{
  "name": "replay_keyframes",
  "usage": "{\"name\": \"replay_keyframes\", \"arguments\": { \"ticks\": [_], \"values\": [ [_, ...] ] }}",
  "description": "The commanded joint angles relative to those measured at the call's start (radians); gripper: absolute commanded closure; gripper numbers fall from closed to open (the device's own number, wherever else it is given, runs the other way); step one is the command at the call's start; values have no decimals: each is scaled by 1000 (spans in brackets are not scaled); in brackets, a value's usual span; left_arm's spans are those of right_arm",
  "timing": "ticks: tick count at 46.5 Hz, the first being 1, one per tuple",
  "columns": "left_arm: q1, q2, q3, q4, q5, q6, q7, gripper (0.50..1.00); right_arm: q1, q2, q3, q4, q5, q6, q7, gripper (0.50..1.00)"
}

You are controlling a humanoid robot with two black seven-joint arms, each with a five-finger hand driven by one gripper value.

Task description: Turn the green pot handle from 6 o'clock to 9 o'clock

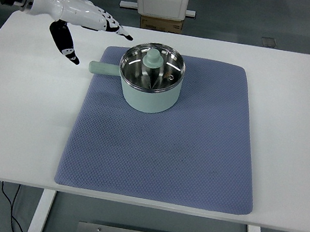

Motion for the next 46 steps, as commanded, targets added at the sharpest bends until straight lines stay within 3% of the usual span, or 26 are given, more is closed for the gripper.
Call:
{"name": "replay_keyframes", "arguments": {
  "ticks": [1,17,26,40,46],
  "values": [
    [4,8,0,13,-181,0,0,500,0,0,0,0,0,0,-1,500],
    [51,11,-3,82,-815,0,0,500,0,0,0,0,0,0,1,500],
    [168,-12,-3,148,-1142,0,0,500,0,0,0,0,0,0,1,500],
    [372,-162,-71,331,-1421,-2,0,500,0,0,0,0,0,0,1,500],
    [435,-218,-149,362,-1483,-3,0,500,0,0,0,0,0,0,1,500]
  ]
}}
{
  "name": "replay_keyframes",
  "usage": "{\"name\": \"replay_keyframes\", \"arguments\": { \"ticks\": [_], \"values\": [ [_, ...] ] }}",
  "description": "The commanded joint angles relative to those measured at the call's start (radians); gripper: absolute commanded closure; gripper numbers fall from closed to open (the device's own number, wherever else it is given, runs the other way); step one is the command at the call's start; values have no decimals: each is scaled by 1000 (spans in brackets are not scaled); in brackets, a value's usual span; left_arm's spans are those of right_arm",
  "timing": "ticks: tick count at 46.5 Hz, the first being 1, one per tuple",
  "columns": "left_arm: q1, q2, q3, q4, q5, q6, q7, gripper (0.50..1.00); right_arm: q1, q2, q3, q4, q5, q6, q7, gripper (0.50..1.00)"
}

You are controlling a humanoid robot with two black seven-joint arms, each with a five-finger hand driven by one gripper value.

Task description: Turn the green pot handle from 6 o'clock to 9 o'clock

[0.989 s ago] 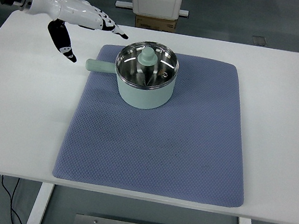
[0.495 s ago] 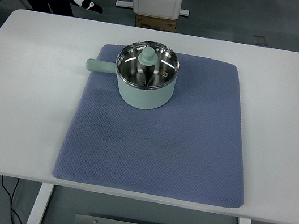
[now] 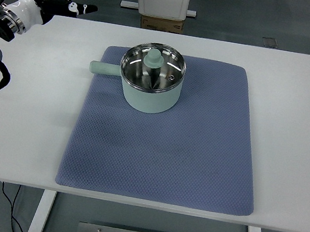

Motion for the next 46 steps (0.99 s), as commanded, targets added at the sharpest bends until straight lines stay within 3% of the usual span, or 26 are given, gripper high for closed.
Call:
{"name": "replay_keyframes", "arguments": {
  "ticks": [1,11,20,30,46],
  "values": [
    [37,-28,-57,10,-28,-1,0,500,0,0,0,0,0,0,1,500],
    [129,-109,-231,24,-45,1,0,500,0,0,0,0,0,0,1,500],
    [210,-216,-381,135,-91,1,0,500,0,0,0,2,-2,0,1,500],
    [238,-304,-430,233,-106,1,0,500,0,0,-2,0,-2,0,1,500],
    [258,-368,-470,253,-171,9,0,500,5,0,0,2,-2,0,-4,500]
  ]
}}
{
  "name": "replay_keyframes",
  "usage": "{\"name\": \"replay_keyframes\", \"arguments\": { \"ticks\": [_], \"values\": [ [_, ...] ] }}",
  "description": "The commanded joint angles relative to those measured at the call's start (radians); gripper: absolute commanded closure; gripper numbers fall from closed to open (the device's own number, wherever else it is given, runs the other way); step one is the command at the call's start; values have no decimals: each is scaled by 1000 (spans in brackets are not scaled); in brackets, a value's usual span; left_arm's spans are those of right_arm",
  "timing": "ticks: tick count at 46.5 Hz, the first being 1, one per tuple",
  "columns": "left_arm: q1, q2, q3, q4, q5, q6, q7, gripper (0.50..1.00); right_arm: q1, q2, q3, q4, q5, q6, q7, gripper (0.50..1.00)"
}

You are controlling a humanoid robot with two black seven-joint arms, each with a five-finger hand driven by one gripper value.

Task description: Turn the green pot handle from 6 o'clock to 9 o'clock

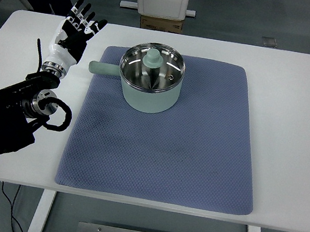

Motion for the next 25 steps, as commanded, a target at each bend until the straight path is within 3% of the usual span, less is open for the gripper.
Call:
{"name": "replay_keyframes", "arguments": {
  "ticks": [1,25],
  "values": [
    [4,-11,-3,4,-19,7,0,500,0,0,2,0,0,0,0,500],
    [30,-32,-43,19,-75,10,0,500,-3,0,2,0,0,0,-1,500]
  ]
}}
